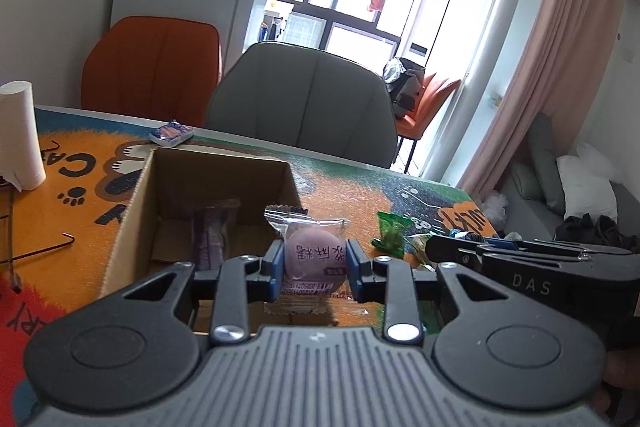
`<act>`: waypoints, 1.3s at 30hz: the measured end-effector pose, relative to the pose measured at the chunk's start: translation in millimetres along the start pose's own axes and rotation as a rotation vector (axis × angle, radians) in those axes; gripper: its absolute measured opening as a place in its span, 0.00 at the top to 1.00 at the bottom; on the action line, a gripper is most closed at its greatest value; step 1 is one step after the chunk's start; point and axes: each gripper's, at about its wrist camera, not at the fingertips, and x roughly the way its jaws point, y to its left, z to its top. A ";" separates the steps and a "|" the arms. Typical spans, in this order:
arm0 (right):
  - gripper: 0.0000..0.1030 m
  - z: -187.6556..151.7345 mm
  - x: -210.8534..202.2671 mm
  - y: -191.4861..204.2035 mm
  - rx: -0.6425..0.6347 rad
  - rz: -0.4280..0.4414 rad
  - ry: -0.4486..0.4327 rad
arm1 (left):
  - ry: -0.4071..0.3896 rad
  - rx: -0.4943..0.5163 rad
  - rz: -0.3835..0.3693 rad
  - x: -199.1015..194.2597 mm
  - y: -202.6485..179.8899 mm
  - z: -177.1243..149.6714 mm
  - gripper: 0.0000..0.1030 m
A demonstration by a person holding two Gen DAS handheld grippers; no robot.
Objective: Organize snacks
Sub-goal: 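Lower the pink cake pack and blue chip bag into the box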
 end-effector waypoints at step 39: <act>0.61 34.0 49.2 103.7 -0.090 0.151 0.019 | -0.012 -0.179 0.104 -17.6 107.3 6.2 0.52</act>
